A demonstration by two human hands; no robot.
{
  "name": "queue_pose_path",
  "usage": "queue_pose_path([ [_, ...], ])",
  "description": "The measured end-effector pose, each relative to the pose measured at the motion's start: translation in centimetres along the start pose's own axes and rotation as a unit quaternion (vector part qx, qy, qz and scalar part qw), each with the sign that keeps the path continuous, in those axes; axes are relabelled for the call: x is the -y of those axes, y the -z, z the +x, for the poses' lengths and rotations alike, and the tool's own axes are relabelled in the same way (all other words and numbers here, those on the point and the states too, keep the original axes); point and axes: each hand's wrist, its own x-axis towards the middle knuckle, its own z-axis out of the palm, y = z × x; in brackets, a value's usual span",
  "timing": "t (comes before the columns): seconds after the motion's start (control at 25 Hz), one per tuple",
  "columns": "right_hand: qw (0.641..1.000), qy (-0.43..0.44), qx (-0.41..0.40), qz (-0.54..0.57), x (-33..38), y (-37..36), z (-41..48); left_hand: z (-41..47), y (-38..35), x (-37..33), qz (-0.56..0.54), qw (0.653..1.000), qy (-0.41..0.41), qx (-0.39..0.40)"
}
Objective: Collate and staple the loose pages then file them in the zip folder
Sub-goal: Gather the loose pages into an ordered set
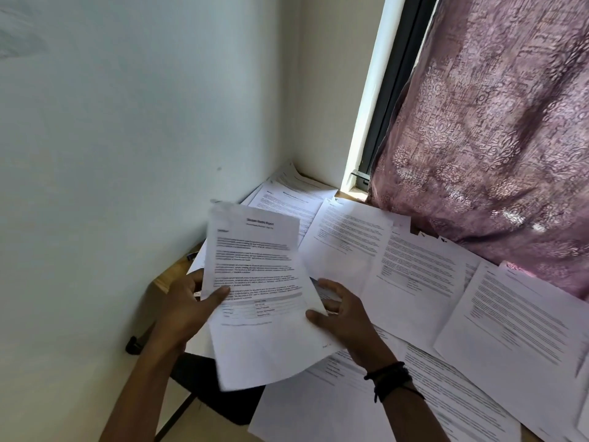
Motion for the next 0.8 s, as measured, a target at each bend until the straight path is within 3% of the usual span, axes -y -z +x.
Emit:
queue_pose_path([
  [0.2, 0.997, 0.071, -0.016, 0.037, -0.2, 0.7, -0.5, 0.4, -1.1, 1.0, -0.109, 0.988, 0.103, 0.029],
  [0.28, 0.997, 0.058, -0.027, 0.037, -0.5, 0.4, -0.5, 0.0, -1.4, 1.7, -0.125, 0.984, 0.122, 0.029],
  [0.36, 0.992, 0.004, -0.098, 0.076, -1.2, 0.4, -0.1, -0.6, -1.1, 2.5, -0.149, 0.982, 0.115, 0.02],
  [0.44, 0.965, -0.068, -0.15, 0.202, -2.1, 0.7, 0.3, -1.0, -0.5, 2.7, -0.158, 0.982, 0.099, -0.004],
  [0.52, 0.932, -0.115, -0.151, 0.308, -2.7, 0.7, 0.7, -1.4, 0.1, 2.8, -0.145, 0.986, 0.07, -0.042],
  [0.68, 0.877, -0.163, -0.151, 0.425, -2.0, 0.1, 2.8, -2.3, 0.8, 2.7, -0.158, 0.982, 0.045, -0.095],
  [0.8, 0.822, -0.18, -0.198, 0.502, -1.5, -0.2, 5.4, -2.6, 1.6, 3.1, -0.17, 0.977, 0.055, -0.117],
])
